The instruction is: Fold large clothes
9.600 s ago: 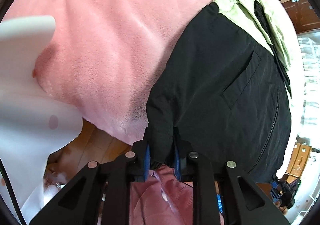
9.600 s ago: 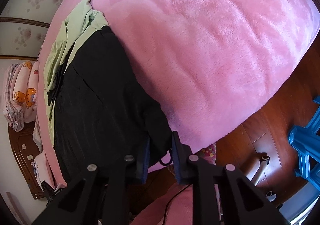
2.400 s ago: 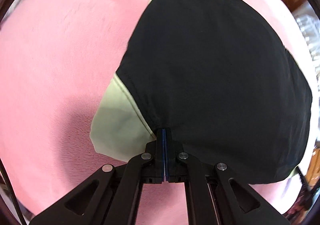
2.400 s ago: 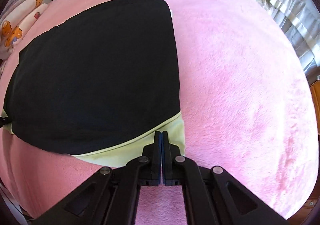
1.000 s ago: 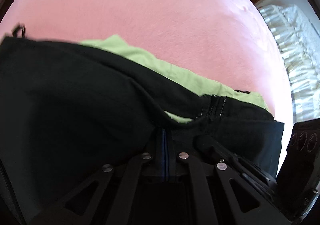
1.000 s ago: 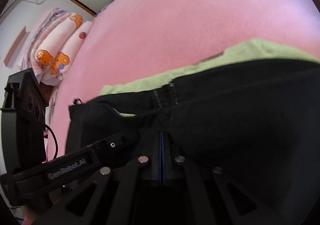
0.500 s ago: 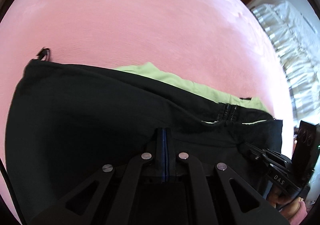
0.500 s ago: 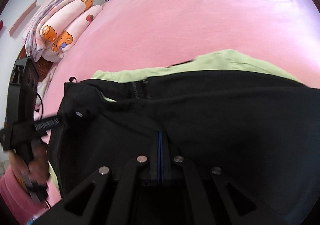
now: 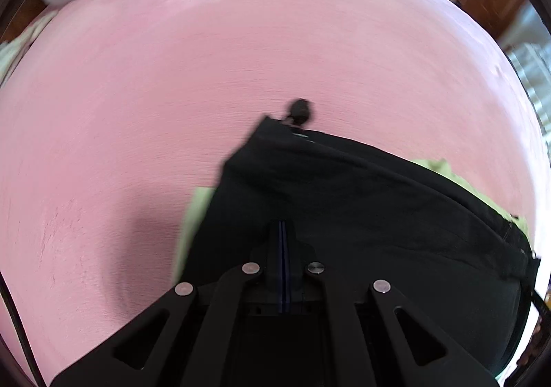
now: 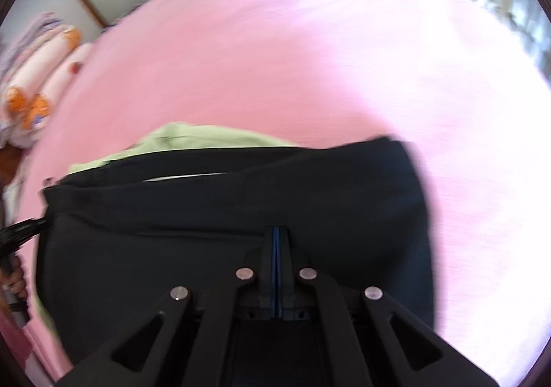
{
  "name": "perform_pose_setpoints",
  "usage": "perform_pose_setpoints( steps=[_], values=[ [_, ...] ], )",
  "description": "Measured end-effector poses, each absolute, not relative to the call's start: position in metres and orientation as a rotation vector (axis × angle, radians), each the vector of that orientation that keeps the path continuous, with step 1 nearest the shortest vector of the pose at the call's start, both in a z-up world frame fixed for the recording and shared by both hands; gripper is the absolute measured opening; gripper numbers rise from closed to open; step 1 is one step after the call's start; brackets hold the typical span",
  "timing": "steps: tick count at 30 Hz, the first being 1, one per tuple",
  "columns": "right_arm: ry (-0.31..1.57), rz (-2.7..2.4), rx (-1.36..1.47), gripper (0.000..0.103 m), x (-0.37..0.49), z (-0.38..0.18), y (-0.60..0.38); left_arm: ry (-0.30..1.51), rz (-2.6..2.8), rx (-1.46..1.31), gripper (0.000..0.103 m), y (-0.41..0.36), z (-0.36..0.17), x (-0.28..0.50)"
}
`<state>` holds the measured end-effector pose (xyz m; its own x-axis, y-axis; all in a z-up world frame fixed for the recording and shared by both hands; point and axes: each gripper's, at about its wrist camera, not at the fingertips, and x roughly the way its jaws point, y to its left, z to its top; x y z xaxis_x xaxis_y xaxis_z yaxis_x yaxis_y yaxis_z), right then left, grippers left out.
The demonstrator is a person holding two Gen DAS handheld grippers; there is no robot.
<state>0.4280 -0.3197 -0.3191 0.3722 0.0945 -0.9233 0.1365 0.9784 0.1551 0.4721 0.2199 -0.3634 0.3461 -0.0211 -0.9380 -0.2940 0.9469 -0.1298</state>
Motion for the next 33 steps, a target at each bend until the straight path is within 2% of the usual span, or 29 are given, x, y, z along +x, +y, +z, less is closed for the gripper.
perform_pose_setpoints(
  steps=[9, 15, 19, 22, 26, 30, 33],
  values=[
    [1.191, -0.457, 0.155, 0.0, 0.417, -0.309, -0.384, 1.199, 0.289, -0.232, 0.001, 0.203, -0.368, 0.478],
    [1.105, -0.495, 0.295, 0.0, 0.406, -0.274, -0.402, 1.185, 0.314, -0.279, 0.005, 0.199, -0.344, 0.467],
    [1.098, -0.497, 0.308, 0.0, 0.394, -0.252, -0.391, 1.153, 0.333, -0.364, 0.025, 0.206, -0.322, 0.434],
    [1.072, -0.424, 0.43, 0.0, 0.389, -0.241, -0.373, 1.134, 0.362, -0.423, 0.033, 0.215, -0.304, 0.404],
    [1.076, -0.343, 0.537, 0.0, 0.379, -0.232, -0.342, 1.12, 0.407, -0.503, 0.054, 0.227, -0.297, 0.352],
    [1.125, -0.22, 0.542, 0.0, 0.373, -0.23, -0.3, 1.149, 0.433, -0.575, 0.057, 0.238, -0.301, 0.306],
    [1.163, -0.121, 0.566, 0.0, 0.366, -0.234, -0.272, 1.177, 0.456, -0.582, 0.072, 0.243, -0.306, 0.282]
  ],
)
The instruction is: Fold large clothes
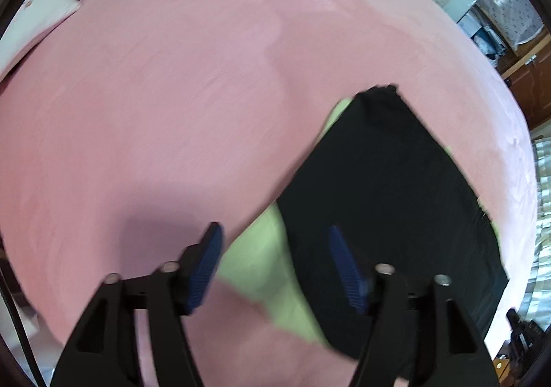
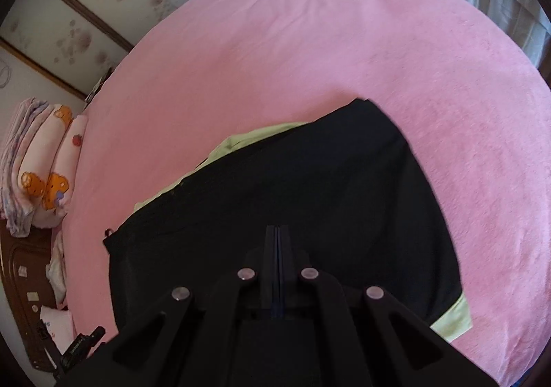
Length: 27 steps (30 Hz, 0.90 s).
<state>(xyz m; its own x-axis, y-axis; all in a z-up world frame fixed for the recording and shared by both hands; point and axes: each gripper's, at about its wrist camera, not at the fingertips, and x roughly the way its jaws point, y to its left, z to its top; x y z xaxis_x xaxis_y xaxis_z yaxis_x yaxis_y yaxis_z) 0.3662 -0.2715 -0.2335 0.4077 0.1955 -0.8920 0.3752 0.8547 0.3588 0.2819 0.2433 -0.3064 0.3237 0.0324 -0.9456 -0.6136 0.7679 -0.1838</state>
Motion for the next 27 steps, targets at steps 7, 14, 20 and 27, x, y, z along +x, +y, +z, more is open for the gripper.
perform_pose_setpoints(
  steps=[7, 14, 20, 27],
  values=[
    [1.258, 0.043, 0.586, 0.0, 0.369, -0.25, -0.216, 1.214, 0.454, -0.768, 0.075, 0.255, -0.333, 0.227],
    [1.353, 0.115, 0.618, 0.0, 0.384, -0.273, -0.177, 1.234, 0.32, -0.999, 0.076, 0.247, -0.381, 0.218],
    [1.462, 0.128, 0.678, 0.0, 0.391, -0.298, -0.161, 1.165, 0.161, -1.204, 0.076, 0.229, -0.418, 0.223],
    [1.521, 0.154, 0.652, 0.0, 0.398, -0.31, -0.148, 1.064, 0.116, -1.281, 0.076, 0.231, -0.441, 0.246]
  ],
)
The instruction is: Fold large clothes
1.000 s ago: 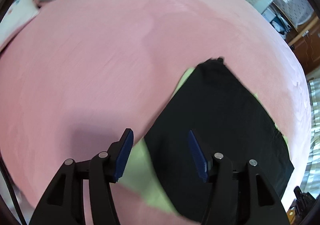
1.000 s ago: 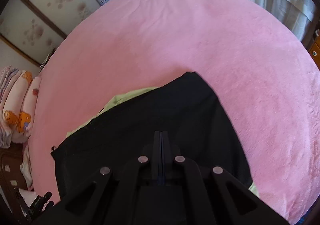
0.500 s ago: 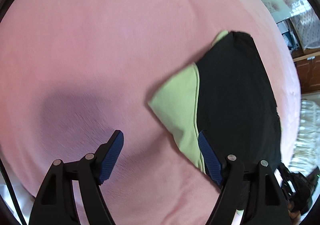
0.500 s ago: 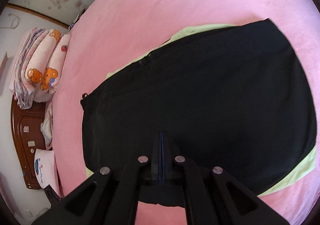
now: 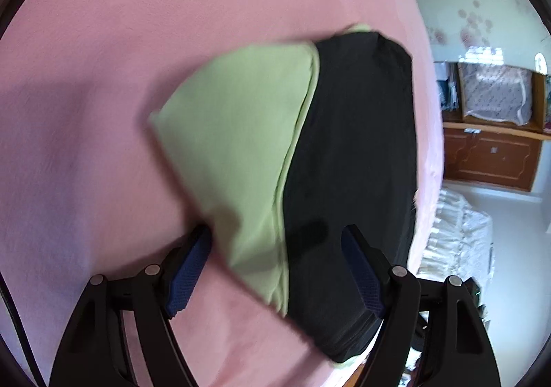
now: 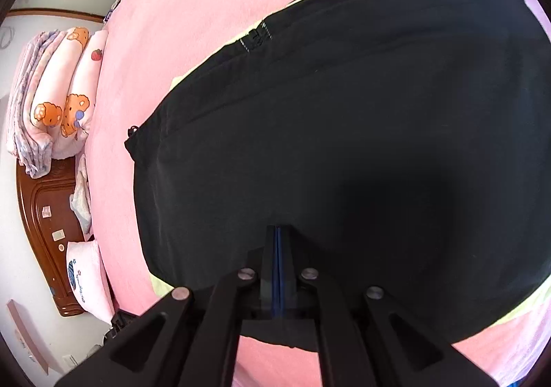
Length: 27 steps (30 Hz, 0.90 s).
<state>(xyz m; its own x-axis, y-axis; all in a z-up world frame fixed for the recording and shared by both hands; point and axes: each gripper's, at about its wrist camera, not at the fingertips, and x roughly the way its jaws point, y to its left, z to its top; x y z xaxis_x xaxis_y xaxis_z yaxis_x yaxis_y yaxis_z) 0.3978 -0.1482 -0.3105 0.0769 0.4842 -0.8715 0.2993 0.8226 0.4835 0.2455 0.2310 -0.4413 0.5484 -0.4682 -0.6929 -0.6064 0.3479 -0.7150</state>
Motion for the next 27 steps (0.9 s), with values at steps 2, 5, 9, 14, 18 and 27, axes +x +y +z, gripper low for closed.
perform_pose_setpoints(
  steps=[2, 5, 9, 14, 18, 27],
  values=[
    [1.532, 0.162, 0.642, 0.0, 0.4, -0.313, -0.147, 1.026, 0.091, -1.288, 0.076, 0.234, -0.444, 0.254],
    [1.531, 0.179, 0.6, 0.0, 0.406, -0.314, -0.141, 1.005, 0.058, -1.292, 0.076, 0.237, -0.449, 0.266],
    [1.539, 0.193, 0.555, 0.0, 0.415, -0.32, -0.135, 0.988, 0.037, -1.258, 0.085, 0.229, -0.45, 0.281],
    [1.586, 0.156, 0.59, 0.0, 0.419, -0.336, -0.138, 0.976, 0.117, -1.274, 0.086, 0.226, -0.44, 0.27],
    [1.608, 0.081, 0.693, 0.0, 0.415, -0.344, -0.146, 1.003, 0.169, -1.246, 0.082, 0.222, -0.435, 0.27],
    [1.579, 0.043, 0.528, 0.0, 0.397, -0.327, -0.132, 1.037, 0.27, -1.281, 0.057, 0.226, -0.435, 0.262]
  ],
)
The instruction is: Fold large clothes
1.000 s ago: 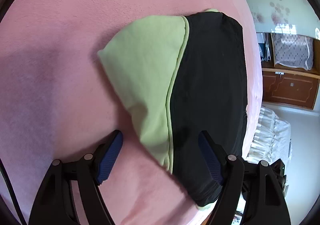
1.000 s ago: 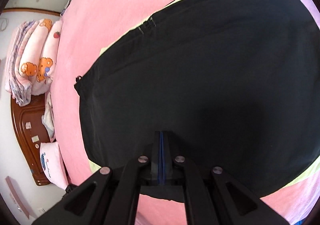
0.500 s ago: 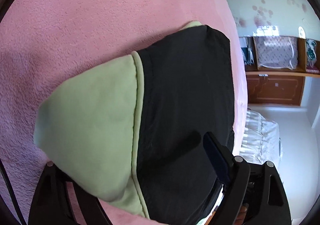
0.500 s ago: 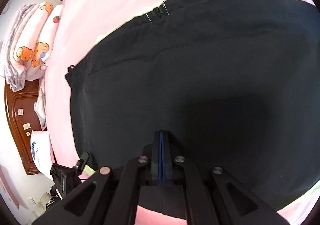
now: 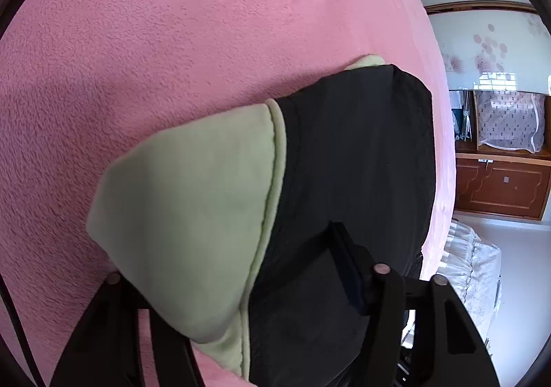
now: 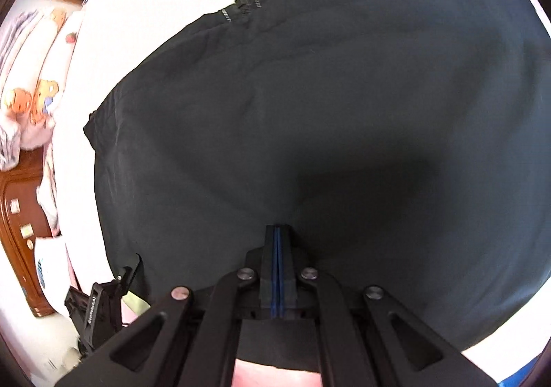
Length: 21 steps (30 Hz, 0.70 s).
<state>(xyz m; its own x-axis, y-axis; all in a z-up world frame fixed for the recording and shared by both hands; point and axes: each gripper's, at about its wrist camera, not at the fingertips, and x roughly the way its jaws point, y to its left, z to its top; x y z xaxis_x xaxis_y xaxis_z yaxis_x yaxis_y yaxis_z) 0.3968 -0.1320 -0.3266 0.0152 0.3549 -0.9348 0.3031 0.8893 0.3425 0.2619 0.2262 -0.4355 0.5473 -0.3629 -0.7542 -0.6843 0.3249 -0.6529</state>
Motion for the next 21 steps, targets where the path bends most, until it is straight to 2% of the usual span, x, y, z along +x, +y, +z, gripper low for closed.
perform_pose_setpoints(
  steps=[2, 4, 8, 13, 16, 18, 20, 21],
  values=[
    [1.58, 0.026, 0.503, 0.0, 0.389, -0.322, -0.127, 1.044, 0.251, -1.302, 0.05, 0.23, -0.436, 0.261],
    [1.57, 0.007, 0.466, 0.0, 0.379, -0.317, -0.123, 1.052, 0.227, -1.323, 0.047, 0.232, -0.439, 0.261],
    [1.486, 0.008, 0.384, 0.0, 0.363, -0.307, -0.119, 1.077, 0.177, -1.334, 0.047, 0.237, -0.443, 0.266],
    [1.503, -0.045, 0.456, 0.0, 0.365, -0.328, -0.126, 1.097, 0.133, -1.347, 0.046, 0.235, -0.444, 0.271],
    [1.49, -0.058, 0.416, 0.0, 0.367, -0.34, -0.119, 1.121, 0.116, -1.313, 0.039, 0.228, -0.441, 0.279],
    [1.483, -0.046, 0.401, 0.0, 0.365, -0.341, -0.118, 1.127, 0.112, -1.295, 0.03, 0.224, -0.438, 0.282],
    [1.488, -0.022, 0.436, 0.0, 0.365, -0.341, -0.124, 1.12, 0.096, -1.311, 0.014, 0.222, -0.435, 0.288],
    [1.492, -0.021, 0.47, 0.0, 0.364, -0.343, -0.128, 1.116, 0.088, -1.323, 0.013, 0.222, -0.435, 0.289]
  ],
)
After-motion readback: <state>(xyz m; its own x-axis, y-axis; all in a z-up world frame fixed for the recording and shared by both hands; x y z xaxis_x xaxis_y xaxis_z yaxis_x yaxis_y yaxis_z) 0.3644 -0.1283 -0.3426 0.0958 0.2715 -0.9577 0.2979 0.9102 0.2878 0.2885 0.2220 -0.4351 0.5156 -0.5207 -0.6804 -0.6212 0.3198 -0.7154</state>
